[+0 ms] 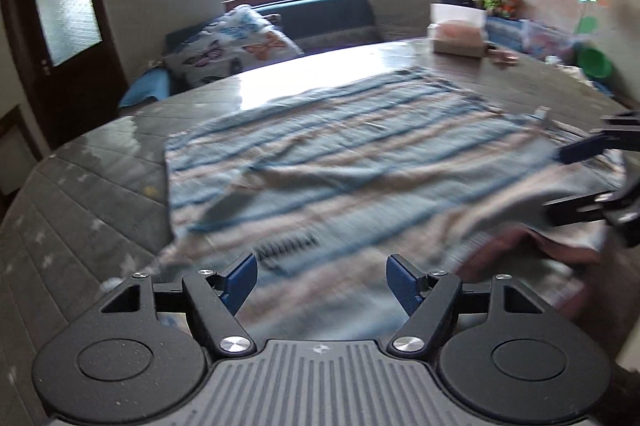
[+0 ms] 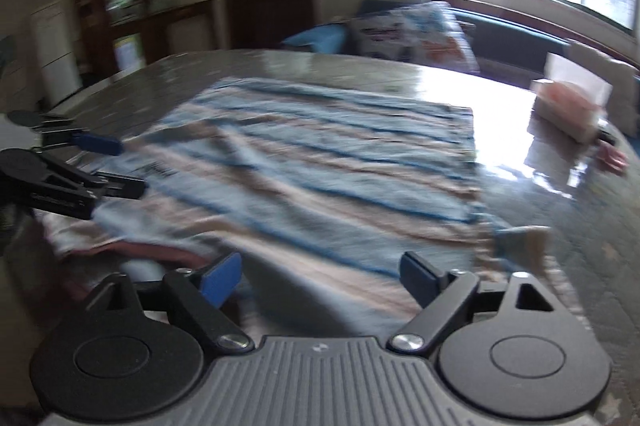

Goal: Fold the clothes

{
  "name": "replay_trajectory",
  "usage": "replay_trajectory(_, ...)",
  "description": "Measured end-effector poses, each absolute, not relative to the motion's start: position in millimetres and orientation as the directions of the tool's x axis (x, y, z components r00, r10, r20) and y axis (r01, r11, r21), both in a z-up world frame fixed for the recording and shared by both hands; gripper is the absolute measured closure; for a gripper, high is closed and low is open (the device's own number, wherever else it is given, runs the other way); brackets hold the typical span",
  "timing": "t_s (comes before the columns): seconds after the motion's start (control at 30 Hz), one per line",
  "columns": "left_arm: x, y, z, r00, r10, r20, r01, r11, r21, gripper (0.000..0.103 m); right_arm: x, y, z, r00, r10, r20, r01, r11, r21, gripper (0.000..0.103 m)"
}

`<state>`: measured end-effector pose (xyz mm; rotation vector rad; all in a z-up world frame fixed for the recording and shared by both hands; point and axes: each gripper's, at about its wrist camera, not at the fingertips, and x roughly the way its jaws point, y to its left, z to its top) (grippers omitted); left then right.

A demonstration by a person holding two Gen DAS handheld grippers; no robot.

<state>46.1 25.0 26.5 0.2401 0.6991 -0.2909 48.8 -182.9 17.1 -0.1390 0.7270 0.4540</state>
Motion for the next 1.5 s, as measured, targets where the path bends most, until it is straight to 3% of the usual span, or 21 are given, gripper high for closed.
replay_trajectory(0.07, 32.4, 22.1, 25.4, 0.721, -0.198, -0.664, 0.365, 0.923, 0.121, 0.031, 42.4, -173.1, 14.7, 0.631, 0.374, -0.68, -0.487, 0.873, 0.029, 0.032)
replay_trajectory(0.17, 18.9, 17.8, 23.2, 0.709, -0.207, -0.674, 0.39, 0.912, 0.13, 0.046, 38.6, -164.1, 6.8, 0.598, 0.389, -0.701, -0.511, 0.858, 0.04, 0.054)
replay_trajectory(0.23, 12.9, 16.1, 21.1, 0.705, -0.211, -0.677, 0.407, 0.902, 0.142, 0.054, 37.2, -161.9, 2.8, 0.585, 0.393, -0.709, -0.513, 0.857, 0.051, 0.076)
replay_trajectory(0.3, 10.8, 14.4, 18.0, 0.696, -0.213, -0.686, 0.42, 0.896, 0.148, 0.069, 32.6, -160.5, 1.5, 0.591, 0.387, -0.708, -0.51, 0.859, 0.043, 0.084)
replay_trajectory(0.33, 10.5, 14.0, 16.5, 0.689, -0.215, -0.692, 0.424, 0.894, 0.145, 0.074, 30.9, -160.6, 2.8, 0.592, 0.389, -0.706, -0.512, 0.858, 0.043, 0.093)
replay_trajectory(0.4, 7.6, 13.5, 16.0, 0.684, -0.218, -0.696, 0.429, 0.892, 0.143, 0.096, 27.4, -161.4, 6.1, 0.592, 0.396, -0.703, -0.516, 0.855, 0.047, 0.101)
replay_trajectory(0.5, -0.2, 14.4, 18.8, 0.685, -0.238, -0.689, 0.444, 0.886, 0.134, 0.101, 18.4, -161.7, 13.8, 0.589, 0.409, -0.697, -0.533, 0.845, 0.045, 0.102)
replay_trajectory(0.77, -8.3, 19.7, 22.5, 0.677, -0.241, -0.696, 0.452, 0.882, 0.134, 0.101, 3.5, -160.4, 15.1, 0.537, 0.435, -0.723, -0.571, 0.818, 0.068, 0.102)
replay_trajectory(1.0, 10.2, 11.3, 44.5, 0.724, -0.275, -0.633, 0.435, 0.894, 0.11, 0.097, 23.8, -171.9, 29.9, 0.635, 0.407, -0.657, -0.507, 0.861, 0.043, 0.09)
replay_trajectory(1.1, 25.3, -2.5, 42.9, 0.721, -0.293, -0.628, 0.44, 0.894, 0.088, 0.097, 34.8, -168.0, 20.1, 0.641, 0.382, -0.666, -0.499, 0.866, 0.017, 0.075)
replay_trajectory(1.3, 50.3, -35.8, 34.7, 0.701, -0.342, -0.626, 0.476, 0.878, 0.054, 0.097, 30.0, -163.6, 2.4, 0.613, 0.375, -0.696, -0.519, 0.855, 0.003, 0.075)
replay_trajectory(1.5, 61.7, -63.9, 15.2, 0.65, -0.395, -0.649, 0.531, 0.847, 0.017, 0.097, 2.9, -175.9, 3.4, 0.577, 0.403, -0.71, -0.534, 0.844, 0.045, 0.063)
